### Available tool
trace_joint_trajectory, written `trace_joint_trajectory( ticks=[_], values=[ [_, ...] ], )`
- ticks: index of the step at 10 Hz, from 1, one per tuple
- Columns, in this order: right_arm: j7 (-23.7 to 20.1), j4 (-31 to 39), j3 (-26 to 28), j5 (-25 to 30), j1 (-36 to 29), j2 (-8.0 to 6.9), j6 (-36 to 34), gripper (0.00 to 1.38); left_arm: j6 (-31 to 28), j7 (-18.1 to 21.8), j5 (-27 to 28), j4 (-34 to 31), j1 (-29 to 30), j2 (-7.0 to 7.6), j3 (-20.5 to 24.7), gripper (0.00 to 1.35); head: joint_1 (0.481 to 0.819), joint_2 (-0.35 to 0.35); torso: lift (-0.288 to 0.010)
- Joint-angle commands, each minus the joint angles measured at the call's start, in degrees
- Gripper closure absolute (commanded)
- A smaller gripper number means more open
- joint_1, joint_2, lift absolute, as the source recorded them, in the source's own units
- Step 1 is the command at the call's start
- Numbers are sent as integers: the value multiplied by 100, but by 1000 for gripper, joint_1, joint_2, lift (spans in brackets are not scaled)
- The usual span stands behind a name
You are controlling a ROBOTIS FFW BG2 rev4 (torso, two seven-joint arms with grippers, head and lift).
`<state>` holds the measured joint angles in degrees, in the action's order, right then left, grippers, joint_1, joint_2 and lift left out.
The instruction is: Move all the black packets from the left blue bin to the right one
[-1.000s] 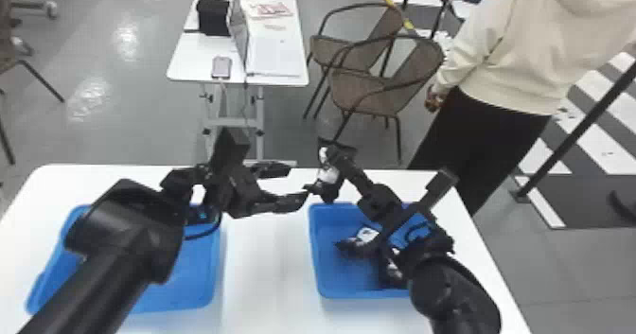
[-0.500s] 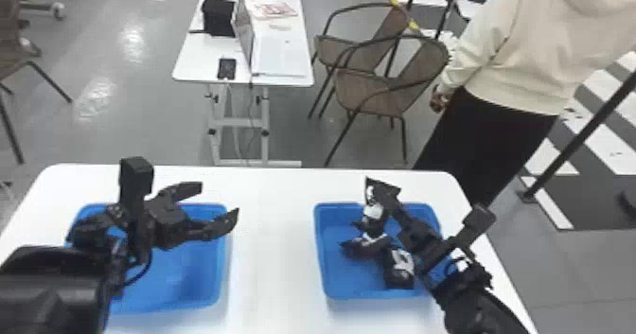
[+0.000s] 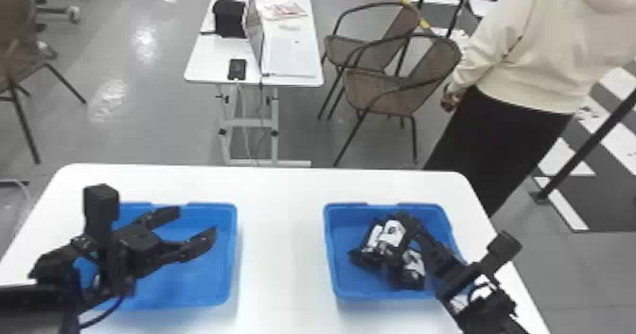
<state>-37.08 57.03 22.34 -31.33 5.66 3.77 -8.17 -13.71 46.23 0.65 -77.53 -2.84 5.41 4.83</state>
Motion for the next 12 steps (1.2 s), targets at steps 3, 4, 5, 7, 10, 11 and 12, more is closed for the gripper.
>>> trace_joint_trajectory(
  ticks=[3,4,5,7,10,11,12],
  values=[
    [34,396,69,-233,-214,-52,263,160,-431,-158,225,-403,258,-48,264,114,695,-166,0],
    [34,563,69,-312,-311,-96,298,160,-677,-439,243,-588,416,-92,326,114,695,-162,0],
    [69,810,86,-418,-434,-166,342,160,-862,-879,269,-799,601,-163,361,111,695,-151,0],
    [69,1249,95,-479,-610,-263,377,162,-1389,-1608,357,-939,715,-224,361,110,695,-131,0],
    [60,1416,-37,-514,-654,-298,342,162,-1872,-2760,410,-966,759,-294,396,116,695,-82,0],
    [60,1416,-72,-514,-663,-298,325,162,-2004,-2962,401,-966,759,-286,466,117,695,-71,0],
    [60,1434,-72,-532,-689,-298,316,162,-2136,-3217,392,-992,768,-294,519,117,695,-49,0]
  ],
)
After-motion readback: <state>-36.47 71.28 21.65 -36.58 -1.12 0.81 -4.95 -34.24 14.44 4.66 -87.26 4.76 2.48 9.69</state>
